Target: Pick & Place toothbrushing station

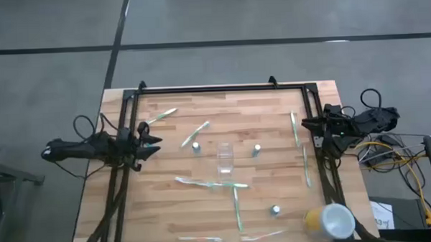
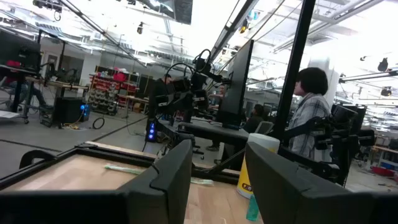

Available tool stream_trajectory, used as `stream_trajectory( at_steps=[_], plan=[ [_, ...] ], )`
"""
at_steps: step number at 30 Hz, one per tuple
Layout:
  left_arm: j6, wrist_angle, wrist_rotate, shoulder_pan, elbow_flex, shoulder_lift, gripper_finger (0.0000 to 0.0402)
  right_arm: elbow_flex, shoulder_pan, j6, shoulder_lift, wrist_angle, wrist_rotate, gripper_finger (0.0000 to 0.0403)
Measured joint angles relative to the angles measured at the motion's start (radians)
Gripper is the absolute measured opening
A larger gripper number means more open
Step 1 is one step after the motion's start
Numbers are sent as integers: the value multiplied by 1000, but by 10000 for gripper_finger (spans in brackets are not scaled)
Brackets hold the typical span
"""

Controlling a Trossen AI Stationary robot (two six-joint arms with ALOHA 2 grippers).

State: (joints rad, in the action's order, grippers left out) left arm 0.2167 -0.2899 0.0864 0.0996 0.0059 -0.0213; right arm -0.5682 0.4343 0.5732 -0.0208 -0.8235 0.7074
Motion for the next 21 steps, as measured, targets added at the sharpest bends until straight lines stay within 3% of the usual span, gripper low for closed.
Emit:
stream_trajectory(
  at_steps=[21],
  plan=[
    [0, 0, 0, 0, 0, 0, 156, 0, 0, 0, 0, 0, 0, 79]
  ],
)
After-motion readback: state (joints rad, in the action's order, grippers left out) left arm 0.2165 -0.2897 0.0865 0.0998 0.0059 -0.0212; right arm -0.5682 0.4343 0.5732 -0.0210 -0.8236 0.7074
